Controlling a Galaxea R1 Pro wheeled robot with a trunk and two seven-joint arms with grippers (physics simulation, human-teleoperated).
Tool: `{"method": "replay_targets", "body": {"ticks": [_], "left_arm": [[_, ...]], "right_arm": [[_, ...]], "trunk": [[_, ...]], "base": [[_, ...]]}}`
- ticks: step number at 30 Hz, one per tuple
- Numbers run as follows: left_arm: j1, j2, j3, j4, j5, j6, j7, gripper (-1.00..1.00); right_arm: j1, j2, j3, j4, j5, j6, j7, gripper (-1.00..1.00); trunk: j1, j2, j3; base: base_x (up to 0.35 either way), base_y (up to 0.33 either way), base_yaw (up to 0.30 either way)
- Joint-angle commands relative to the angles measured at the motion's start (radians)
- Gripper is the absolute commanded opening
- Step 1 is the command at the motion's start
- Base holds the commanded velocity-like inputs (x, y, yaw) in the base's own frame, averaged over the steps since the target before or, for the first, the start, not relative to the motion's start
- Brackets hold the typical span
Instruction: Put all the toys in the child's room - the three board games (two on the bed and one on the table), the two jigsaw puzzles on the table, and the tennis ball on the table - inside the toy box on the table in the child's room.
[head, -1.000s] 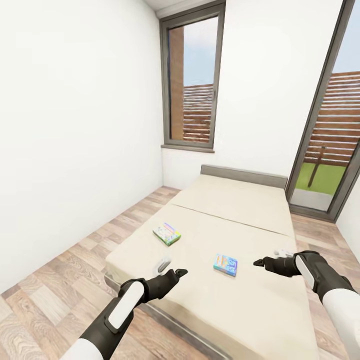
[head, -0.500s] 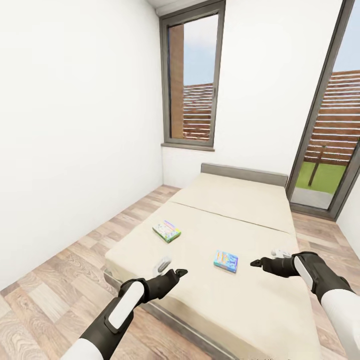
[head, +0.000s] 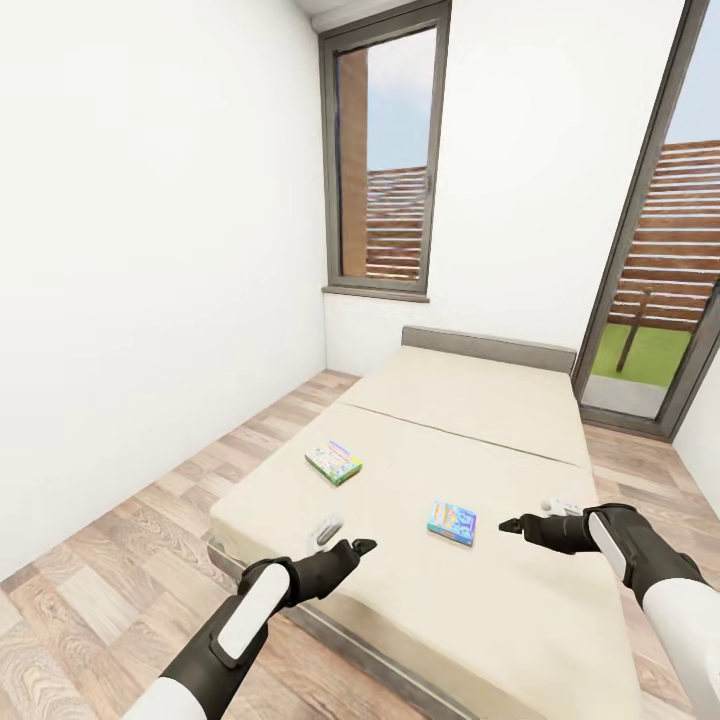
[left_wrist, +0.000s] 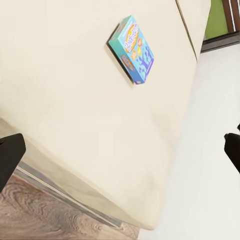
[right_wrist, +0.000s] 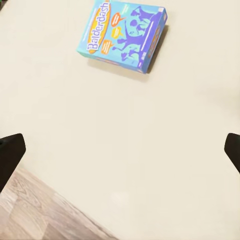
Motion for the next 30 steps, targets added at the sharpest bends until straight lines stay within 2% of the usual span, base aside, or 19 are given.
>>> {"method": "replay_targets", "body": {"ticks": [1, 10, 21, 28, 30], "left_arm": [[-0.001, 0.000, -0.001, -0.002, 0.011, 0.002, 0.009, 1.00], [0.009, 0.006, -0.002, -0.001, 0.008, 0.001, 0.004, 1.00], [0.039, 0.042, 0.001, -0.001, 0.004, -0.034, -0.017, 1.00], [0.047, 0.050, -0.002, -0.001, 0.002, -0.057, -0.030, 1.00], [0.050, 0.053, -0.003, -0.001, -0.009, -0.065, -0.035, 1.00]], "right_arm": [[0.000, 0.000, -0.003, -0.001, -0.007, 0.008, -0.001, 1.00], [-0.001, 0.000, -0.003, -0.005, -0.007, 0.007, 0.002, 1.00], [-0.001, 0.000, -0.005, -0.008, -0.008, 0.008, 0.002, 1.00], [-0.001, -0.001, -0.006, -0.008, -0.011, 0.009, 0.002, 1.00], [-0.001, -0.001, -0.005, -0.009, -0.011, 0.009, 0.003, 1.00]], "trunk": [[0.000, -0.001, -0.001], [0.000, -0.001, -0.001], [0.000, -0.001, -0.001], [0.000, -0.001, -0.001], [0.000, -0.001, -0.001]], "base": [[0.000, 0.000, 0.000], [0.000, 0.000, 0.000], [0.014, 0.000, 0.000], [0.171, 0.000, 0.000], [0.261, 0.000, 0.000]]}}
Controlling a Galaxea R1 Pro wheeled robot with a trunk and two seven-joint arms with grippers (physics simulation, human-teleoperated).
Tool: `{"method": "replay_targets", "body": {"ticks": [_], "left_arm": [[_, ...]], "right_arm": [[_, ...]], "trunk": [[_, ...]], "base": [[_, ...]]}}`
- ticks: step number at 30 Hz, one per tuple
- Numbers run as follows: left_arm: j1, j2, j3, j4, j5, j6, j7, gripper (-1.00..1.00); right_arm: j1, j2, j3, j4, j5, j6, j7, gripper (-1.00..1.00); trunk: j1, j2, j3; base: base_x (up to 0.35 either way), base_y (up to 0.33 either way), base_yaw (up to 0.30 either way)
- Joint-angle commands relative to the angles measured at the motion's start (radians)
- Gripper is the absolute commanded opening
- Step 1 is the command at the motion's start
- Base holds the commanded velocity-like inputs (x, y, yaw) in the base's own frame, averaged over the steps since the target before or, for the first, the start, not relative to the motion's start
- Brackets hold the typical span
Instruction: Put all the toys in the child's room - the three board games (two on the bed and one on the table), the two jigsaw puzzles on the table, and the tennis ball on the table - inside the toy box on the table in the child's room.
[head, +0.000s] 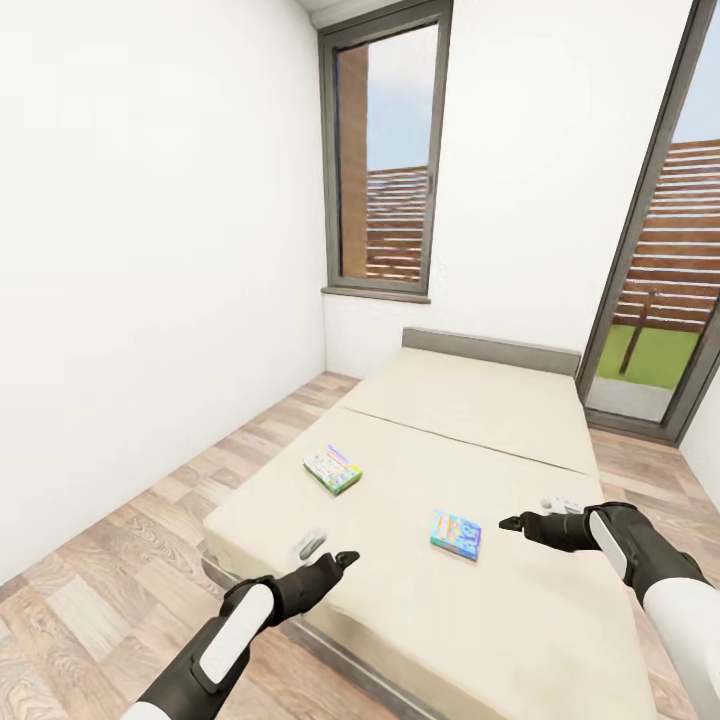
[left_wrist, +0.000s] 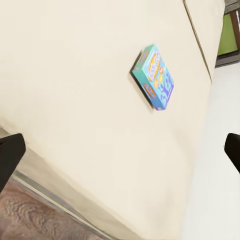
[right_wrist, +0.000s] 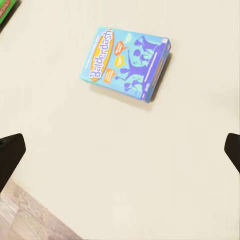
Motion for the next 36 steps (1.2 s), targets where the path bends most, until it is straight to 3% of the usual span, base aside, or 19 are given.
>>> {"method": "replay_targets", "body": {"ticks": [1, 11, 36], "left_arm": [[0.000, 0.001, -0.001, -0.001, 0.006, 0.000, 0.007, 1.00], [0.002, 0.002, 0.001, -0.001, -0.015, -0.005, 0.004, 1.00], [0.003, 0.002, 0.004, -0.001, -0.020, -0.007, 0.002, 1.00]], "right_arm": [[-0.001, 0.000, -0.003, -0.001, -0.007, 0.008, -0.001, 1.00], [-0.001, 0.001, -0.002, -0.001, -0.008, 0.008, -0.002, 1.00], [-0.001, 0.002, -0.005, 0.009, -0.004, 0.007, -0.005, 1.00]], "trunk": [[0.000, 0.000, -0.001], [0.000, 0.000, -0.001], [0.000, 0.000, -0.001]], "base": [[0.227, 0.000, 0.000], [0.124, 0.000, 0.000], [0.020, 0.000, 0.000]]}}
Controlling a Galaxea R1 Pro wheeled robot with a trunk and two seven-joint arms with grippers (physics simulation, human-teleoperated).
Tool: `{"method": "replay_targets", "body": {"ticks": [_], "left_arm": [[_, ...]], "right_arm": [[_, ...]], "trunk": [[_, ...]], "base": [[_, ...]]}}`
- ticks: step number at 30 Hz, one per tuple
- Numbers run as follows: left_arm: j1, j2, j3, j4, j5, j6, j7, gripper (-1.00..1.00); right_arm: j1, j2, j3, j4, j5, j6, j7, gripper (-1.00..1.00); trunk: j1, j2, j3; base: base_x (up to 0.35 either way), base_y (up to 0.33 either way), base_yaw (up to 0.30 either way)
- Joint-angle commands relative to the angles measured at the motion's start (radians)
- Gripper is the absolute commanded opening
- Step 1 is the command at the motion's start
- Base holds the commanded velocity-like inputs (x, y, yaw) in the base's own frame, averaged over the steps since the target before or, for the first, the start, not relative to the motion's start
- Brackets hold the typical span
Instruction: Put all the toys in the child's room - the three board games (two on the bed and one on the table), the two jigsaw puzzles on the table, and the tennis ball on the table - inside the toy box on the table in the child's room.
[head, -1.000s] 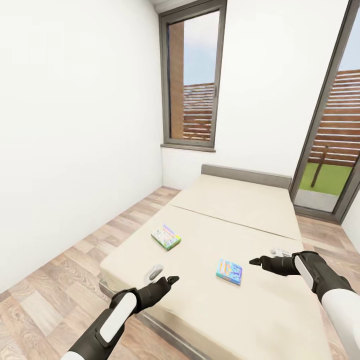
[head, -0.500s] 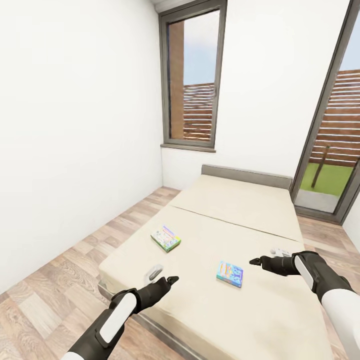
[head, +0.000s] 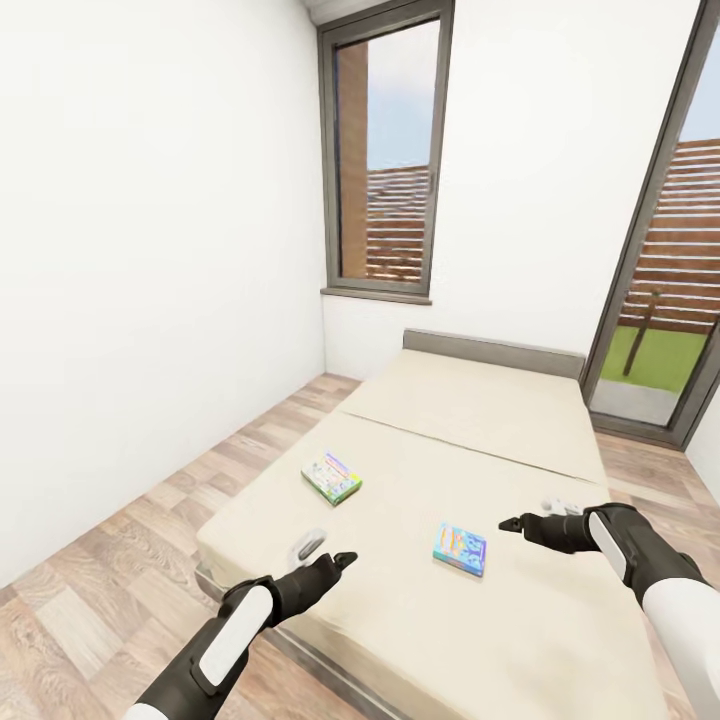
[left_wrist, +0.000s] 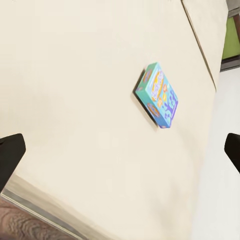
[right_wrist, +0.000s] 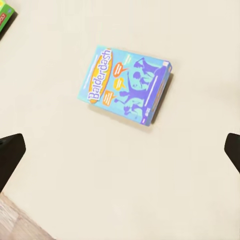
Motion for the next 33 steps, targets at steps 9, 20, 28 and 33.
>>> {"method": "replay_targets", "body": {"ticks": [9, 20, 28, 33], "left_arm": [[0.000, 0.001, -0.004, 0.000, 0.007, 0.002, 0.007, 1.00], [0.001, 0.001, -0.004, 0.000, 0.007, 0.002, 0.007, 1.00], [0.001, 0.001, -0.004, 0.000, 0.007, 0.002, 0.008, 1.00], [0.001, 0.001, -0.004, 0.000, 0.007, 0.002, 0.008, 1.00]], "right_arm": [[0.000, 0.000, -0.004, 0.001, -0.005, 0.005, 0.001, 1.00], [-0.001, 0.000, -0.004, 0.001, -0.004, 0.004, 0.003, 1.00], [-0.001, 0.000, -0.005, 0.002, -0.003, 0.004, 0.003, 1.00], [-0.001, 0.000, -0.006, 0.001, -0.007, 0.005, 0.001, 1.00]], "trunk": [[0.000, -0.001, -0.001], [0.000, -0.001, -0.001], [0.000, -0.001, -0.001], [0.000, -0.001, -0.001]], "base": [[0.209, 0.000, 0.000], [0.115, 0.000, 0.000], [0.022, 0.000, 0.000], [0.007, 0.000, 0.000]]}}
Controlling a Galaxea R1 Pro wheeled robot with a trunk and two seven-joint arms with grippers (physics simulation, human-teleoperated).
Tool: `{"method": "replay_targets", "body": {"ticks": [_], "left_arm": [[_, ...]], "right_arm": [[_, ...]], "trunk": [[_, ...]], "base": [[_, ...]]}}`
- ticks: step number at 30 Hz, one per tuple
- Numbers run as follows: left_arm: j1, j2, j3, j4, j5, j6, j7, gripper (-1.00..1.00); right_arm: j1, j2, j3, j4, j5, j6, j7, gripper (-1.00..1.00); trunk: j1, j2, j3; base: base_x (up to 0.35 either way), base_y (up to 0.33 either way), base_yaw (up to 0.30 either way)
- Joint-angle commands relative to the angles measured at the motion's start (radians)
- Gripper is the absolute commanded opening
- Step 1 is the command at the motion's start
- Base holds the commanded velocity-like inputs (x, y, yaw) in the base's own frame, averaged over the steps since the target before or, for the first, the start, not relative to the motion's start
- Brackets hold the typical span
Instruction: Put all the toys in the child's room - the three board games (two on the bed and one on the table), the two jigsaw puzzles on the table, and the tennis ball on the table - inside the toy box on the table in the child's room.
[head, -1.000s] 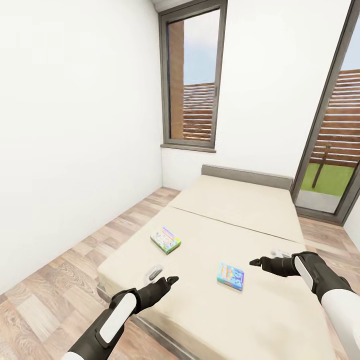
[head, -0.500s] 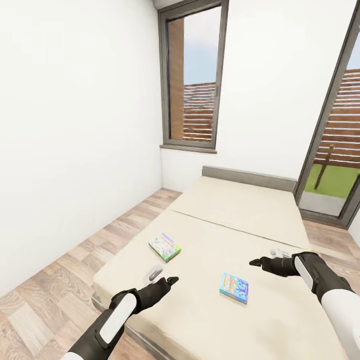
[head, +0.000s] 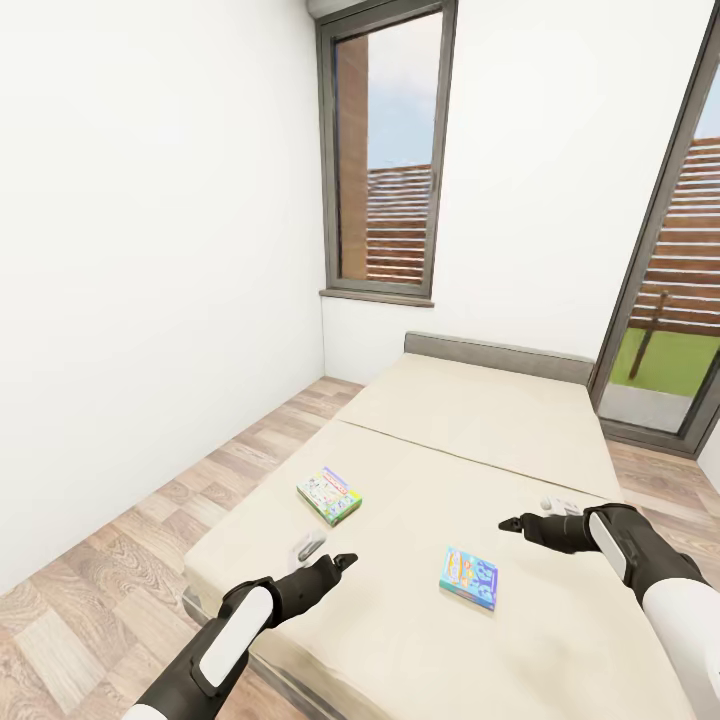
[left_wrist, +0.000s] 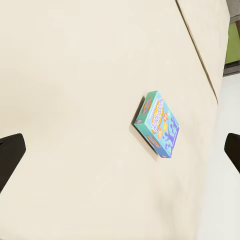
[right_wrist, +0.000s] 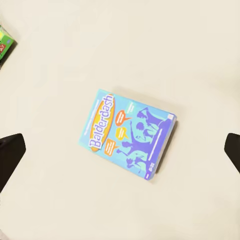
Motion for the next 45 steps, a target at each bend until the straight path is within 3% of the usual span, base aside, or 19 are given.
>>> {"method": "replay_targets", "body": {"ticks": [1, 39, 45], "left_arm": [[-0.001, 0.000, -0.001, -0.001, 0.010, 0.002, 0.008, 1.00], [-0.001, 0.000, 0.003, -0.007, 0.014, 0.002, 0.003, 1.00], [0.009, 0.001, 0.006, -0.015, 0.013, 0.002, -0.040, 1.00]], "right_arm": [[0.000, 0.000, -0.003, -0.001, -0.007, 0.008, -0.002, 1.00], [-0.004, 0.000, 0.001, -0.002, -0.003, 0.026, -0.010, 1.00], [-0.007, 0.000, 0.000, 0.003, -0.003, 0.069, -0.011, 1.00]], "trunk": [[0.000, -0.001, -0.001], [0.000, -0.001, -0.004], [0.000, -0.001, -0.013]], "base": [[0.004, 0.000, 0.000], [0.000, 0.000, 0.000], [0.000, 0.000, 0.000]]}}
